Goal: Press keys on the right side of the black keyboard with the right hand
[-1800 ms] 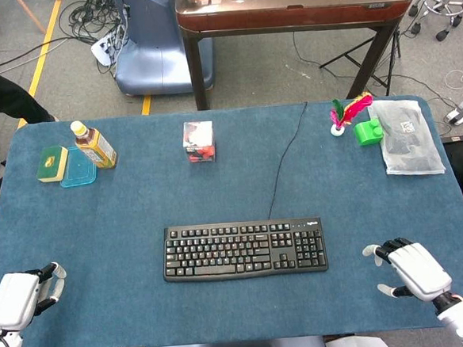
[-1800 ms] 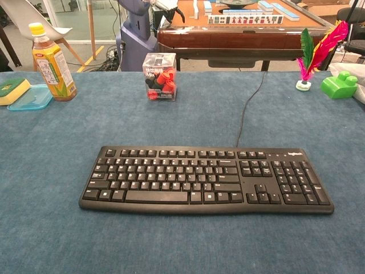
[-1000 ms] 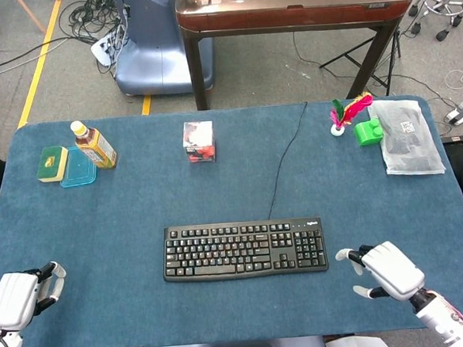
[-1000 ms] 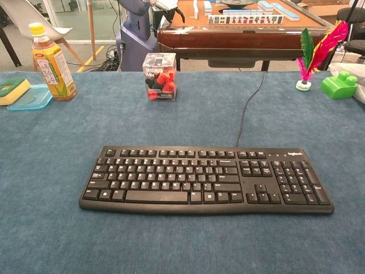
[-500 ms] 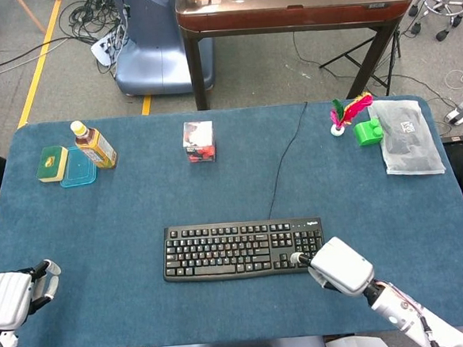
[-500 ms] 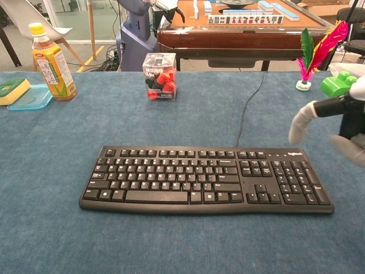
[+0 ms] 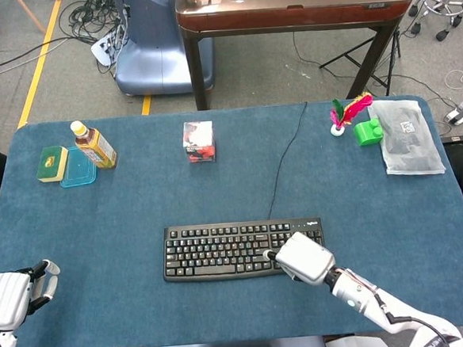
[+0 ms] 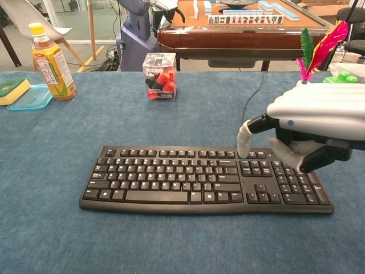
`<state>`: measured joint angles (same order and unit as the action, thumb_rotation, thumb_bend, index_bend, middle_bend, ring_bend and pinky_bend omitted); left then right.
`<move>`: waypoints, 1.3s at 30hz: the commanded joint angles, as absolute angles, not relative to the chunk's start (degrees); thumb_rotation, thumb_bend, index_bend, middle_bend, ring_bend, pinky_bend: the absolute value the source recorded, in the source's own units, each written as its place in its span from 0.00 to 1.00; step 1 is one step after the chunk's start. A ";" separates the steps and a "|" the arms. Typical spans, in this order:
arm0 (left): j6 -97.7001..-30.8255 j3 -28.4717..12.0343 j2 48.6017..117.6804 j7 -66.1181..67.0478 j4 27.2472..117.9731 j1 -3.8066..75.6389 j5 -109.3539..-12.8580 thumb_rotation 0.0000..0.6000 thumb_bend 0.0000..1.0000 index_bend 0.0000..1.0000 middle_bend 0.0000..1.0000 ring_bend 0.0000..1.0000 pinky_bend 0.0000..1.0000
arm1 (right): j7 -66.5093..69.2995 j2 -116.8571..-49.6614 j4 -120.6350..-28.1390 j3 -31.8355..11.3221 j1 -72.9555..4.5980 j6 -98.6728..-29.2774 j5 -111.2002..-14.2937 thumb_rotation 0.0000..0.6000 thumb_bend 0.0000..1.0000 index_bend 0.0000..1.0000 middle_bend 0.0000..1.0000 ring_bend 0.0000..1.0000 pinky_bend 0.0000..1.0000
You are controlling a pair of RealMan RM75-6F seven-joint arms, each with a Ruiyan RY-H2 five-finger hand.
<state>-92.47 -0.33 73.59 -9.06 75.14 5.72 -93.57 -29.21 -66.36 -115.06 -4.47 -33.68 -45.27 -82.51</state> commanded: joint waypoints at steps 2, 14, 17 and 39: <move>-92.35 -0.34 73.46 -9.03 75.34 5.71 -93.45 1.00 0.39 0.53 0.89 0.80 0.91 | -34.28 -70.06 -113.67 -5.59 -37.64 -42.28 -73.56 1.00 0.99 0.36 1.00 1.00 1.00; -91.56 -0.47 73.59 -9.47 74.68 5.73 -92.74 1.00 0.39 0.54 0.89 0.80 0.91 | -41.93 -75.41 -109.85 -3.89 -43.16 -44.24 -62.85 1.00 1.00 0.36 1.00 1.00 1.00; -91.32 -0.42 73.49 -9.37 74.76 5.72 -92.61 1.00 0.39 0.54 0.89 0.80 0.91 | -42.86 -76.32 -109.25 -3.43 -44.21 -44.71 -60.92 1.00 1.00 0.36 1.00 1.00 1.00; -90.41 -0.32 73.59 -9.42 74.25 5.93 -92.39 1.00 0.39 0.54 0.89 0.80 0.91 | -48.08 -79.41 -105.79 0.67 -50.16 -49.65 -50.84 1.00 1.00 0.36 1.00 1.00 1.00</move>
